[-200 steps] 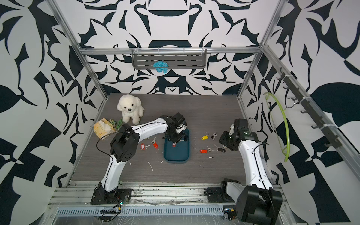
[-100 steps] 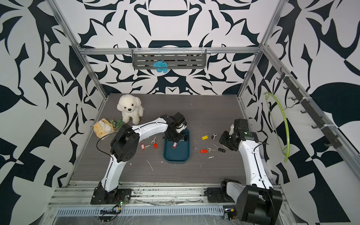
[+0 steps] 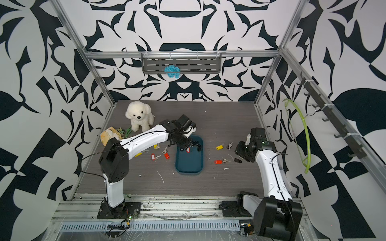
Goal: Take the keys out of the storage box
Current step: Pick up the key from the storage box, then place the key at the center of the board.
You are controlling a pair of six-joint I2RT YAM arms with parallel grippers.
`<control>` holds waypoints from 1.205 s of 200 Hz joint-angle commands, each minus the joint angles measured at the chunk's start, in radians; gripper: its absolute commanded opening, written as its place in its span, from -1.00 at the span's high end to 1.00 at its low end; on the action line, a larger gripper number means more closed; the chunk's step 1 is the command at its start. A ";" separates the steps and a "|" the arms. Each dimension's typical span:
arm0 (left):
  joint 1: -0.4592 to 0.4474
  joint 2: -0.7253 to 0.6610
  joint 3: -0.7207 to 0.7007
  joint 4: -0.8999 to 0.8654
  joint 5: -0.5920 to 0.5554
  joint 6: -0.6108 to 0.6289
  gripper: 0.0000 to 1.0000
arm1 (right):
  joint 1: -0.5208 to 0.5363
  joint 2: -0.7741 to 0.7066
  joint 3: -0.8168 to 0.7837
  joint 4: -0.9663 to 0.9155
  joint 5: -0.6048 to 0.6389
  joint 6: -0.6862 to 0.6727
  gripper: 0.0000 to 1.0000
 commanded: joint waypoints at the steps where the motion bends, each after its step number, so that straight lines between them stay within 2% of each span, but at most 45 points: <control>1: 0.053 -0.090 -0.053 -0.012 -0.001 -0.071 1.00 | -0.001 -0.011 -0.012 0.011 -0.008 -0.004 0.20; 47: 0.282 -0.299 -0.230 0.006 0.021 -0.181 1.00 | -0.002 -0.014 -0.025 0.017 -0.013 -0.003 0.20; 86: 0.437 -0.387 -0.337 -0.041 -0.014 -0.221 1.00 | -0.001 -0.014 -0.026 0.015 -0.018 -0.002 0.20; 167: 0.475 -0.450 -0.633 -0.026 -0.051 -0.369 1.00 | -0.001 -0.015 -0.028 0.008 -0.048 0.002 0.21; 211: 0.476 -0.466 -0.697 -0.032 -0.088 -0.396 1.00 | -0.002 -0.014 -0.036 0.008 -0.066 0.004 0.21; 218: 0.476 -0.469 -0.697 -0.035 -0.096 -0.398 0.86 | -0.001 -0.014 -0.037 0.008 -0.070 0.003 0.20; 237: 0.476 -0.481 -0.696 -0.040 -0.108 -0.403 -0.04 | 0.000 -0.011 -0.032 0.009 -0.091 0.002 0.15; 241: 0.476 -0.485 -0.694 -0.037 -0.106 -0.402 -0.18 | 0.001 -0.009 -0.031 0.010 -0.097 0.002 0.14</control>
